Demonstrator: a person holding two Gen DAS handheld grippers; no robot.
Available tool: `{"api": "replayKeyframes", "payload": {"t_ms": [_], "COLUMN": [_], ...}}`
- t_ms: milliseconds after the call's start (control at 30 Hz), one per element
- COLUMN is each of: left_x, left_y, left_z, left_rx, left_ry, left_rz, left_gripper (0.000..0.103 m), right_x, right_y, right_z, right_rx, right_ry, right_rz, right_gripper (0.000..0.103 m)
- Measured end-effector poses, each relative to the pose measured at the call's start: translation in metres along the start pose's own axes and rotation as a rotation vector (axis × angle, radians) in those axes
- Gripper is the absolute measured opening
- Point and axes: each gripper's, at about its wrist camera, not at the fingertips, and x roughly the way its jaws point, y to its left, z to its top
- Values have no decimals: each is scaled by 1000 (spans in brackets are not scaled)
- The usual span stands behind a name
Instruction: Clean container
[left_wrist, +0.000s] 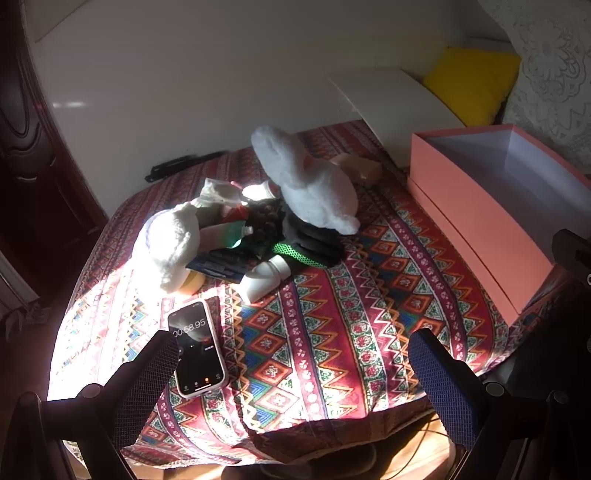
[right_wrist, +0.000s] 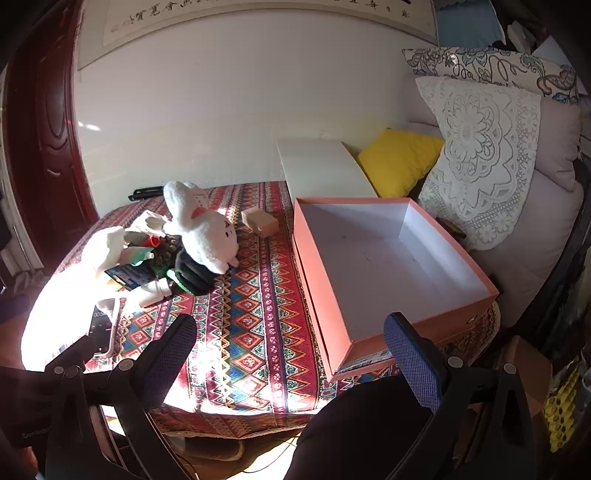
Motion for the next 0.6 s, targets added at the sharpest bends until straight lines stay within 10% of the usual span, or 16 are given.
{"api": "replayKeyframes", "payload": {"t_ms": [600], "left_x": [-15], "left_y": [-8], "left_z": [5], "left_rx": [-4], "left_ry": [-68], "left_rz": [-18], "left_gripper": [98], "right_x": [-5], "right_y": [-3], "right_z": [0], "right_rx": [9], "right_ry": [-8], "right_rz": [-25], "right_gripper": [103]}}
